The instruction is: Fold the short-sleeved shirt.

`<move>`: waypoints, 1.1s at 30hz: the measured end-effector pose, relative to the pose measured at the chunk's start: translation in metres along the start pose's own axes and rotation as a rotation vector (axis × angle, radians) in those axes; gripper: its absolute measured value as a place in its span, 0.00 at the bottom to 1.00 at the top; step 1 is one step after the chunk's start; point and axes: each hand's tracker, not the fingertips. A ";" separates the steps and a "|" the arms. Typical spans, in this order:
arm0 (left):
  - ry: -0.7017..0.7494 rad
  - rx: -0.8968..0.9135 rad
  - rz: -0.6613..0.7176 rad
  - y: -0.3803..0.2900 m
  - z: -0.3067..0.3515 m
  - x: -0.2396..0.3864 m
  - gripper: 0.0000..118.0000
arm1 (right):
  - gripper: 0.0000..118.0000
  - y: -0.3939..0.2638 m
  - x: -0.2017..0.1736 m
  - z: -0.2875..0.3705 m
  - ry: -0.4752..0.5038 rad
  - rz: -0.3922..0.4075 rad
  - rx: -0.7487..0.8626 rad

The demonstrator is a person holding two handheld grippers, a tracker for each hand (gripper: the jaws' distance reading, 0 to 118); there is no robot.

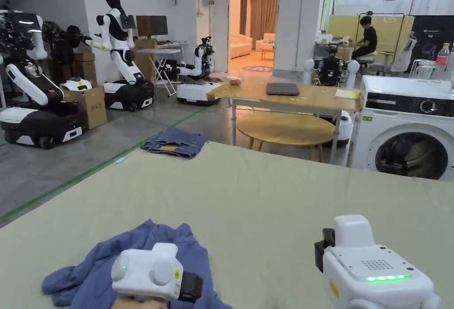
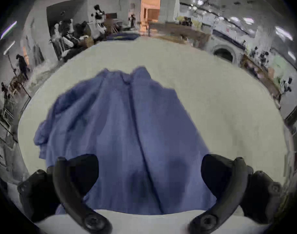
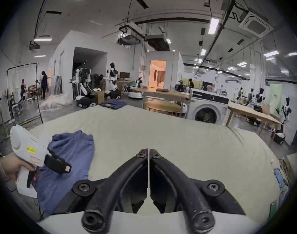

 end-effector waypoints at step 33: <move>-0.484 0.269 -0.671 0.121 0.056 0.451 0.00 | 0.00 -0.053 0.222 0.245 -0.474 -0.114 -0.007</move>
